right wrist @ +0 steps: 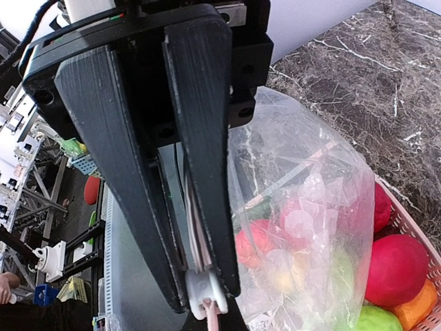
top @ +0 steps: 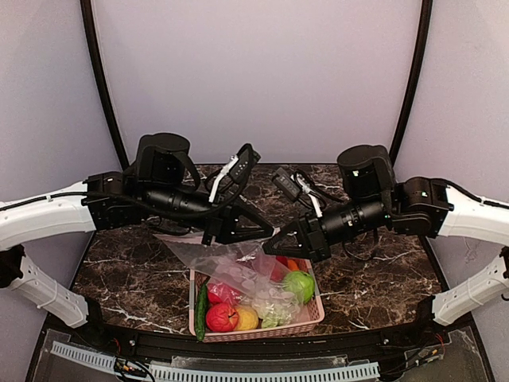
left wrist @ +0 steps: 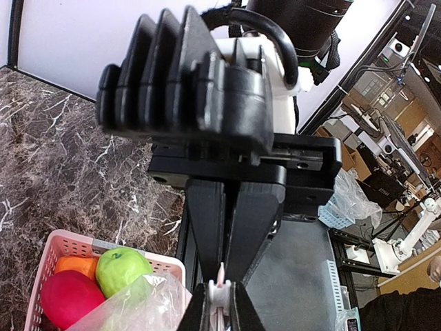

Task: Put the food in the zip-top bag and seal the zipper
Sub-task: Unzip the zipper of the food storage bag.

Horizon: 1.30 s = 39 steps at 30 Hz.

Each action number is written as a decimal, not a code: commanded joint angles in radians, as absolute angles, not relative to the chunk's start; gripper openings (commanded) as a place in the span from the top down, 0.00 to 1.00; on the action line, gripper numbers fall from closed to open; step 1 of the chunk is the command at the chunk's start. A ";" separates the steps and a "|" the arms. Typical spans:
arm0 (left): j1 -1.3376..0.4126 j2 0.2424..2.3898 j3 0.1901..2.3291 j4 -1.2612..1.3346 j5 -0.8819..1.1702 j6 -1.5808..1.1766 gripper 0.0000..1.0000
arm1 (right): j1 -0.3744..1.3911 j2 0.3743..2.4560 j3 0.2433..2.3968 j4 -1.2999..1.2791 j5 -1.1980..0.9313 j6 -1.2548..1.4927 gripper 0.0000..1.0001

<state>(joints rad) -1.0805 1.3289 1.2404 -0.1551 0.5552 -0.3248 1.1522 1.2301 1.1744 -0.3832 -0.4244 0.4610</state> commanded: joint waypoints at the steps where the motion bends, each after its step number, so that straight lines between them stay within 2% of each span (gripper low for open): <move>1: -1.084 1.278 1.213 -0.165 0.533 -0.317 0.99 | 1.153 1.184 1.160 -0.360 -0.358 0.461 1.00; 25: -1.083 1.230 1.197 -0.196 0.458 -0.300 0.99 | 1.151 1.106 1.154 -0.415 -0.192 0.502 1.00; 39: -1.078 1.186 1.271 -0.269 0.294 -0.274 0.99 | 1.138 1.124 1.353 -0.554 -0.020 0.435 1.00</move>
